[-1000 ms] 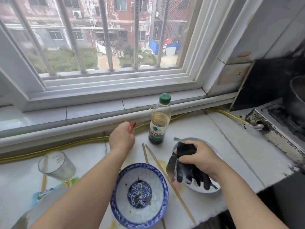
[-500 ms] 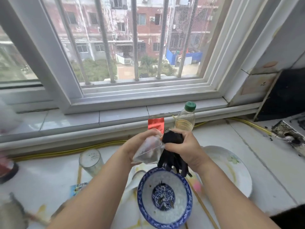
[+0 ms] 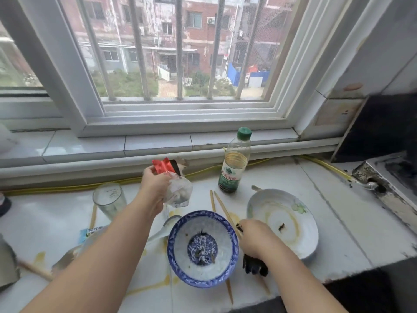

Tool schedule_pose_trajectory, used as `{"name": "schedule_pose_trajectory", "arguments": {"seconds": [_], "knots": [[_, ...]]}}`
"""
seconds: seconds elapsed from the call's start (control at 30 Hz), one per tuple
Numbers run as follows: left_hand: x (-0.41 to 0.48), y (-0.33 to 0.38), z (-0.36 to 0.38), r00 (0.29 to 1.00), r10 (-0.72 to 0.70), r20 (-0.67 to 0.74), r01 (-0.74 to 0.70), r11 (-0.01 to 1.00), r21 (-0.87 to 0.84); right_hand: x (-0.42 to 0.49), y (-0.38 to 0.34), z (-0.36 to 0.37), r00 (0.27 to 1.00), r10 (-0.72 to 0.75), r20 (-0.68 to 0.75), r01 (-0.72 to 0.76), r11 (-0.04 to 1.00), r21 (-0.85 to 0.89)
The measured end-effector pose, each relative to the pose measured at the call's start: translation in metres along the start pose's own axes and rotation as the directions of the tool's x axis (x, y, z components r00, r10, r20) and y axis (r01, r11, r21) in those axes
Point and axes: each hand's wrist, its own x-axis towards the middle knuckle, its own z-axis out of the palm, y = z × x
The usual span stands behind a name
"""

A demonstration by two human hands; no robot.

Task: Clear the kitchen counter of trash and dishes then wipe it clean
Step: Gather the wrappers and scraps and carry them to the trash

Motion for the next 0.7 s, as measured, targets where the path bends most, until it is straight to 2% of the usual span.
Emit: {"name": "schedule_pose_trajectory", "arguments": {"seconds": [0.13, 0.27, 0.4, 0.57, 0.7], "knots": [[-0.019, -0.009, -0.006, 0.999, 0.015, -0.044, -0.014, 0.999, 0.041, -0.005, -0.001, 0.010, 0.994, -0.049, -0.095, 0.032, 0.985, -0.170], [-0.040, -0.013, -0.021, 0.998, 0.052, -0.045, -0.050, 0.997, 0.051, -0.008, 0.000, 0.014, 0.991, -0.060, -0.119, 0.023, 0.956, -0.291], [-0.061, -0.017, -0.046, 0.985, 0.069, -0.158, -0.063, 0.997, 0.044, 0.000, 0.000, 0.019, 0.993, -0.066, -0.098, 0.034, 0.956, -0.291], [-0.079, -0.023, -0.078, 0.956, 0.071, -0.284, -0.075, 0.997, -0.003, 0.003, 0.006, 0.020, 0.984, -0.106, -0.141, 0.062, 0.956, -0.288], [-0.097, -0.027, -0.099, 0.936, 0.095, -0.339, -0.115, 0.993, -0.039, -0.001, 0.006, 0.013, 0.955, -0.115, -0.274, 0.040, 0.963, -0.267]]}}
